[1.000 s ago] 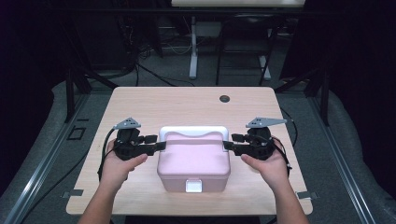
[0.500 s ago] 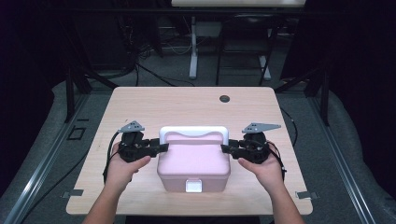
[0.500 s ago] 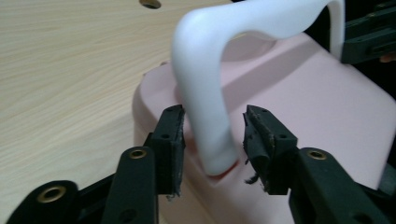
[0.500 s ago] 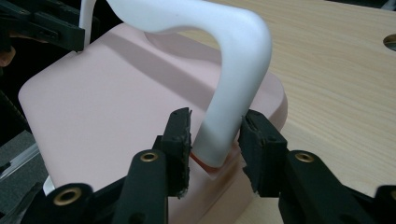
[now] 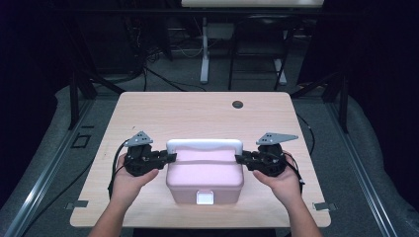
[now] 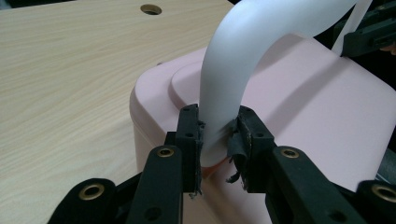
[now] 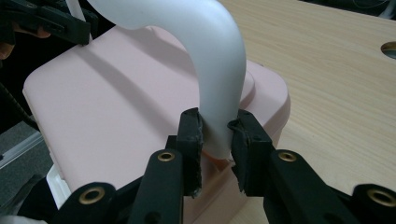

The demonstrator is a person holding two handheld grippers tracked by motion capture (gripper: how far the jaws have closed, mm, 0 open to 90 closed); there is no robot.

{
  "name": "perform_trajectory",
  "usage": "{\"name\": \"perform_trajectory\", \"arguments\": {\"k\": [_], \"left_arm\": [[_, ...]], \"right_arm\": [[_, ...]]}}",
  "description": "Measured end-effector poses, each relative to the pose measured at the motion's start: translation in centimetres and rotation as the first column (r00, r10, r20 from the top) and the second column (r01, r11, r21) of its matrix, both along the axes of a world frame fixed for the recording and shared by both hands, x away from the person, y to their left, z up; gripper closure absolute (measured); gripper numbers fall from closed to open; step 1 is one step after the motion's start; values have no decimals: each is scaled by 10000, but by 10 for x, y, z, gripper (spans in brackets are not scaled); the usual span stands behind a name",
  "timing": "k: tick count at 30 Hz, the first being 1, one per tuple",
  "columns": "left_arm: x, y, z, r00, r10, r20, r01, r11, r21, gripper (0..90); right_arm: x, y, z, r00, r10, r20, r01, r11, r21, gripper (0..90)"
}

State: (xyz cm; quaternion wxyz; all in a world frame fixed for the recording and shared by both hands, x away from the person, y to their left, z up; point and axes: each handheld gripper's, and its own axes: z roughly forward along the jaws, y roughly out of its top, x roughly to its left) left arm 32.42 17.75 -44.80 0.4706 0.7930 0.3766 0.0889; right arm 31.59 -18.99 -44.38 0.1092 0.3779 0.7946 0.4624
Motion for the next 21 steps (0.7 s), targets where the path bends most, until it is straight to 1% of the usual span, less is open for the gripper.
{"name": "perform_trajectory", "arguments": {"k": [3,5,9,12,14,15,16,17,18,19,21], "left_arm": [[-2,1,1,10000,-63,-62,63,10000,32,735],[-4,2,2,9999,-74,-144,76,9999,108,735],[-4,2,2,9999,-12,-168,13,10000,85,735],[-4,3,2,10000,5,-84,-4,10000,31,734],[-3,3,4,10000,92,-38,-93,9998,-175,734],[-3,3,4,10000,92,-38,-93,9998,-175,734],[-3,3,6,9999,132,26,-132,9997,-196,734],[-2,3,8,9997,188,127,-184,9993,-332,733],[-2,3,8,9997,188,127,-184,9993,-332,733],[-2,4,9,9997,176,169,-170,9992,-348,733],[-3,5,9,9995,212,247,-202,9989,-421,732]], "right_arm": [[-2,1,1,10000,48,17,-48,9999,-94,740],[-4,2,2,9997,192,-117,-193,9997,-120,742],[-7,3,3,9997,222,-127,-223,9997,-123,743],[-8,3,4,9997,190,-119,-191,9998,-86,744],[-8,2,5,9999,148,-44,-148,9998,119,745],[-8,2,5,9999,148,-44,-148,9998,119,745],[-8,1,5,9999,106,-29,-105,9997,236,746],[-8,0,6,9999,16,102,-20,9988,480,746],[-8,0,6,9999,16,102,-20,9988,480,746],[-8,-1,7,9999,-18,140,10,9983,578,746],[-7,-2,8,9994,-33,344,8,9973,730,747]]}}
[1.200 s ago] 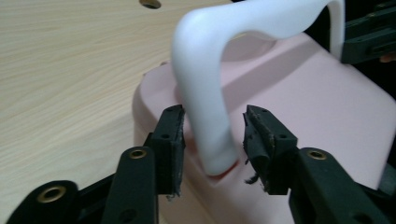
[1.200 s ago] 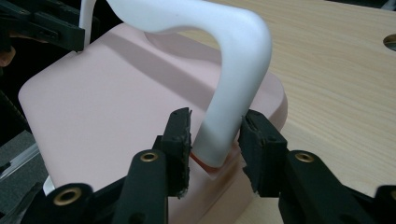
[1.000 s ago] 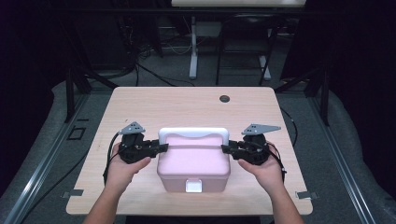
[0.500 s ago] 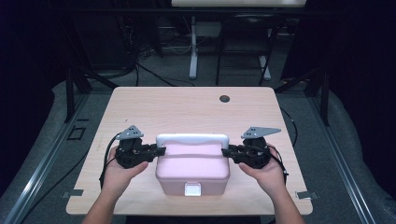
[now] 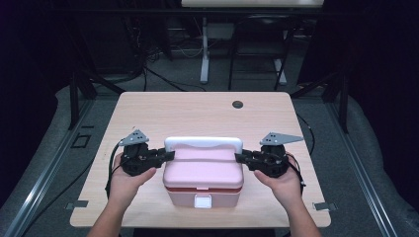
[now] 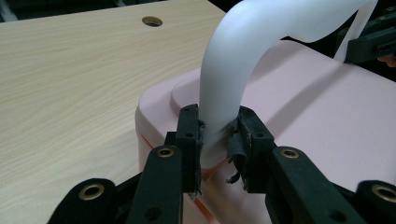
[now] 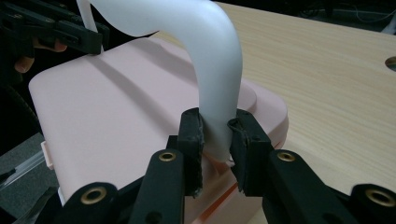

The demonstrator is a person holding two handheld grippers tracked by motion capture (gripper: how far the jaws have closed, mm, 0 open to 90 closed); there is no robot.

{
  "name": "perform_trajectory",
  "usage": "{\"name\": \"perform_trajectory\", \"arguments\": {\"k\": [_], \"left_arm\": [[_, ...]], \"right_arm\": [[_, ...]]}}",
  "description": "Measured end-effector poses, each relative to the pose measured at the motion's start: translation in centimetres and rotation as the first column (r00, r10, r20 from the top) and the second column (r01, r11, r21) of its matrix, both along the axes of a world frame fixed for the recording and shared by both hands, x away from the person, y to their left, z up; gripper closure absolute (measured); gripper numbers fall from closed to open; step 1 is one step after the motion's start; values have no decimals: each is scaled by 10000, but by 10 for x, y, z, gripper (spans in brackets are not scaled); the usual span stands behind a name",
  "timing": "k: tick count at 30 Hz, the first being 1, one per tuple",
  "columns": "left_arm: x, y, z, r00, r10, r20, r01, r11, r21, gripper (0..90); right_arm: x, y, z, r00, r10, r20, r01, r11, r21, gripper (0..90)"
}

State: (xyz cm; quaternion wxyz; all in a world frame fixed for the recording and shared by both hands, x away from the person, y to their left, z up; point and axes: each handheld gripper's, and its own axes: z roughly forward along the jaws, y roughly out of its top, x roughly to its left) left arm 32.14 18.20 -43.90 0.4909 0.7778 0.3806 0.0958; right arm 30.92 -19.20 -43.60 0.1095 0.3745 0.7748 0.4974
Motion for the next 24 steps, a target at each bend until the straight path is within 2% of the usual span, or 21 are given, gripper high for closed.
{"name": "perform_trajectory", "arguments": {"k": [3,7,8,14,18,24], "left_arm": [[0,2,-1,10000,-56,21,56,9997,-223,711],[-4,6,2,10000,-47,62,49,9997,-250,693],[-5,8,3,10000,20,83,-17,9993,-382,693],[-14,20,9,9996,195,181,-188,9991,-374,704],[-20,28,10,9996,219,167,-213,9993,-321,761],[-24,31,8,9998,178,30,-177,9997,-148,822]], "right_arm": [[1,0,-1,10000,-20,49,19,10000,80,747],[1,0,0,10000,-22,22,21,9999,167,748],[1,0,0,10000,-22,22,21,9999,167,748],[6,-3,5,10000,-38,-44,40,9978,659,749],[9,-4,8,10000,-29,-50,33,9966,828,750],[12,-5,12,10000,9,-35,-6,9954,959,749]]}}
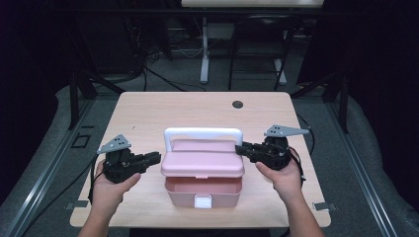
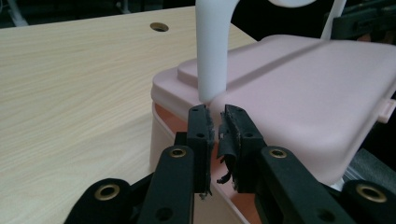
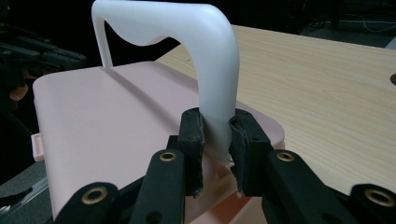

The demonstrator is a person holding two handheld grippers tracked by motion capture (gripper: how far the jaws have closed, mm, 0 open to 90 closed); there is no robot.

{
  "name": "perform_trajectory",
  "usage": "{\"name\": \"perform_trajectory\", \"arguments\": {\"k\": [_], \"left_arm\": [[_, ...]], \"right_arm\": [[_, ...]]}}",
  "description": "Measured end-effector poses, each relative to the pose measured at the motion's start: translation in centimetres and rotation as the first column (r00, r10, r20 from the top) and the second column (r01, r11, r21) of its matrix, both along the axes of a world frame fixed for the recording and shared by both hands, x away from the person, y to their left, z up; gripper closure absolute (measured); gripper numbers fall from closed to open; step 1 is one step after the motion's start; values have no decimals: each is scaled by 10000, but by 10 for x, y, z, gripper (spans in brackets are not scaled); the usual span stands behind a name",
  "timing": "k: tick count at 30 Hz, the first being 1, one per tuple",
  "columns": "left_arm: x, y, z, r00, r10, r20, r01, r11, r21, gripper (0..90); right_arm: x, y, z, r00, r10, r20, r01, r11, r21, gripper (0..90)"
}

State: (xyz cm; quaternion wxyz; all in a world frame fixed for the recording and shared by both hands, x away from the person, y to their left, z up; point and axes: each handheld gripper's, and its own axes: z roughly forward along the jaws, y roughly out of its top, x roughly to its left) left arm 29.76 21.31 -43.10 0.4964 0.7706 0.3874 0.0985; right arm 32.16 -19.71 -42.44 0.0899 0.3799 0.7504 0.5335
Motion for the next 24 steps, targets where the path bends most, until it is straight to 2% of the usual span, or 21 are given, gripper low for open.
{"name": "perform_trajectory", "arguments": {"k": [4,8,9,14,15,24], "left_arm": [[0,1,-6,9997,66,-241,-64,10000,50,848],[0,-2,-10,9990,-157,-424,165,9997,194,893],[0,-4,-10,9983,-234,-535,257,9988,428,896],[0,-11,-13,9970,-477,-614,513,9970,583,897],[0,-14,-14,9963,-592,-617,637,9953,736,898],[-3,-25,-16,9919,-1027,-742,1092,9901,886,898]], "right_arm": [[3,-1,1,10000,7,-32,-7,10000,99,749],[5,-1,1,10000,40,-46,-39,9999,135,749],[5,-2,1,10000,20,-47,-19,9999,159,749],[5,-1,2,10000,5,-37,-4,9999,163,749],[5,-1,2,10000,-2,-17,2,9999,133,749],[4,-1,2,10000,-32,-18,33,9999,138,748]]}}
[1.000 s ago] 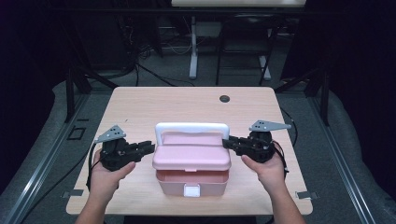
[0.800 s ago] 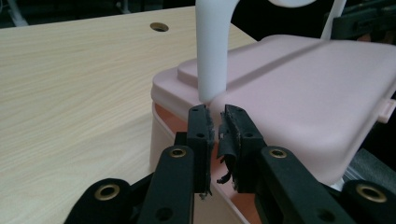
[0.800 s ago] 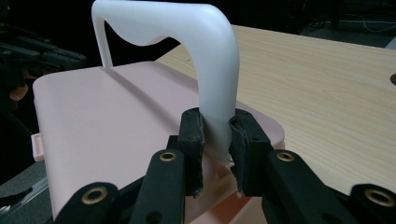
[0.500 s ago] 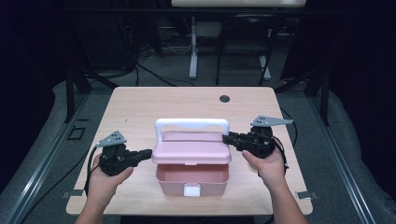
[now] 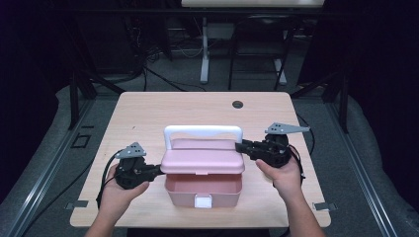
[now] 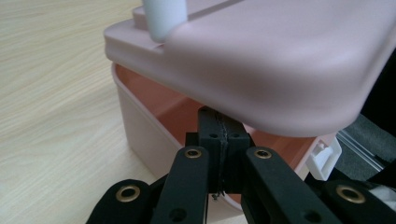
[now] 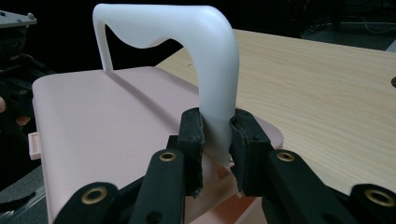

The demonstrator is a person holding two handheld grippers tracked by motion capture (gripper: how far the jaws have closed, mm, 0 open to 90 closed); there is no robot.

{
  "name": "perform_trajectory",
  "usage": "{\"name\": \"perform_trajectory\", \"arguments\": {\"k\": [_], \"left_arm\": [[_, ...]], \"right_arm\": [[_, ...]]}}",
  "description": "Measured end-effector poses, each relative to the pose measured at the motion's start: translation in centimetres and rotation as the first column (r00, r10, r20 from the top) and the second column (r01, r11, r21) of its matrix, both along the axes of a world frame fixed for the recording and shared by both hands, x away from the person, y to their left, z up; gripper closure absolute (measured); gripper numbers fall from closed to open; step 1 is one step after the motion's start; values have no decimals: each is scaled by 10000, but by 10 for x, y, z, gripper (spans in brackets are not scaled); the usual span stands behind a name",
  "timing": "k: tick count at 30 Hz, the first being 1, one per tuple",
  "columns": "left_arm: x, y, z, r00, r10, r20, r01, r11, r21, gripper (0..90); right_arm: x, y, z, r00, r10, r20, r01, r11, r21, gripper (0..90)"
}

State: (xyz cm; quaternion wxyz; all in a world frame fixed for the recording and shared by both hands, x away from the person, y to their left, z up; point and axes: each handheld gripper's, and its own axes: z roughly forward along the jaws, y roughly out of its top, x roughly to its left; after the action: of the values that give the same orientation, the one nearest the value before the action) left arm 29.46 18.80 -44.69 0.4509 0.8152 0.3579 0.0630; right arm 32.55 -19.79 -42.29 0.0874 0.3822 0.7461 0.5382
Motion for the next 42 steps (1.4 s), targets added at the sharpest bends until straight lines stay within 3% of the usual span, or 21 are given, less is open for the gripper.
{"name": "perform_trajectory", "arguments": {"k": [14,27,42], "left_arm": [[-6,-12,2,9986,-533,-67,533,9985,81,898],[-8,-13,6,9983,-584,68,583,9983,75,898],[-4,-13,13,9976,-665,197,668,9977,-147,897]], "right_arm": [[0,0,-2,10000,8,-9,-8,10000,-17,748],[2,-1,-3,9999,-16,-167,17,10000,70,743],[-6,-13,0,9984,-562,89,560,9982,219,705]]}}
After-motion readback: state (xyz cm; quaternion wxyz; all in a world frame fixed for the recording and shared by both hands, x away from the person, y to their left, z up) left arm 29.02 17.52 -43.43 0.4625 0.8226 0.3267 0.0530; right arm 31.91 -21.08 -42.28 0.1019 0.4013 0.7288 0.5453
